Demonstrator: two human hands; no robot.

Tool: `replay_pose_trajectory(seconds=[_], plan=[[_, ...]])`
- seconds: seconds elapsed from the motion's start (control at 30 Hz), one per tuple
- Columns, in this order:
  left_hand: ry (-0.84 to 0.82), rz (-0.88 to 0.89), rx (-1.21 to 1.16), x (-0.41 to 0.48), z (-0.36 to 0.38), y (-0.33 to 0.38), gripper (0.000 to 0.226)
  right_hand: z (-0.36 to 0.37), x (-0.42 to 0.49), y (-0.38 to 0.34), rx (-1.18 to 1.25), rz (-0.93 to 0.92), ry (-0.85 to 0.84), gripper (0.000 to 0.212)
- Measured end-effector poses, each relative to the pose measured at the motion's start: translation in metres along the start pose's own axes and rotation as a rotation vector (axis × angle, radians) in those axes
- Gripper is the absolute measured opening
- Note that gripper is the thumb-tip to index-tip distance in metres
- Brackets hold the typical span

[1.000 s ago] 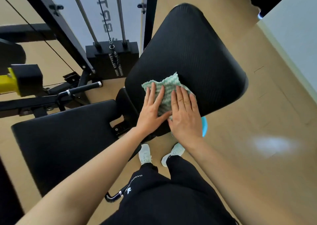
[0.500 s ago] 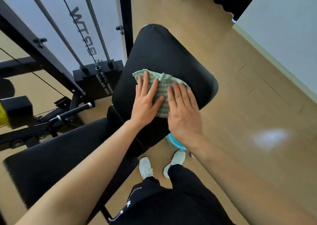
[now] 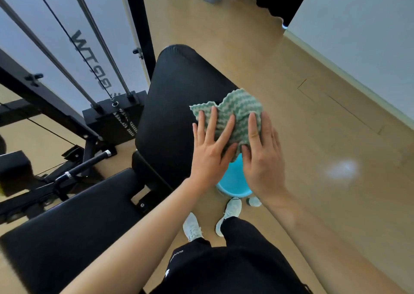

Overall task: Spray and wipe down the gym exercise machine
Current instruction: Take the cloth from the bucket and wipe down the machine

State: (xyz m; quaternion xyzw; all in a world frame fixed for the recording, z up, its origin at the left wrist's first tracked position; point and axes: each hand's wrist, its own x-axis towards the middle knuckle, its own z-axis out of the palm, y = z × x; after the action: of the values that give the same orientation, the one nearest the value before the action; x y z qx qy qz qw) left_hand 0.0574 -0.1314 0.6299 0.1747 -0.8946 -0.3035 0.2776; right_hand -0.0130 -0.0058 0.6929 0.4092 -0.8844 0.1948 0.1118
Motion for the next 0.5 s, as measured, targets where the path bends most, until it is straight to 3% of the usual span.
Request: replay_pose_trajectory(seconds=[0.17, 0.33, 0.43, 0.5], plan=[[0.018, 0.044, 0.017, -0.033, 0.016, 0.006, 0.067, -0.003, -0.036, -0.007, 0.465, 0.286, -0.051, 0.069], [0.124, 0.053, 0.008, -0.035, 0.008, 0.003, 0.058, -0.021, -0.016, -0.025, 0.778, 0.535, 0.056, 0.052], [0.179, 0.026, -0.003, -0.028, 0.001, 0.008, 0.055, -0.025, -0.001, -0.038, 1.014, 0.612, 0.092, 0.055], [0.176, 0.042, -0.028, -0.019, -0.003, 0.015, 0.054, -0.022, 0.01, -0.039, 0.997, 0.603, 0.063, 0.064]])
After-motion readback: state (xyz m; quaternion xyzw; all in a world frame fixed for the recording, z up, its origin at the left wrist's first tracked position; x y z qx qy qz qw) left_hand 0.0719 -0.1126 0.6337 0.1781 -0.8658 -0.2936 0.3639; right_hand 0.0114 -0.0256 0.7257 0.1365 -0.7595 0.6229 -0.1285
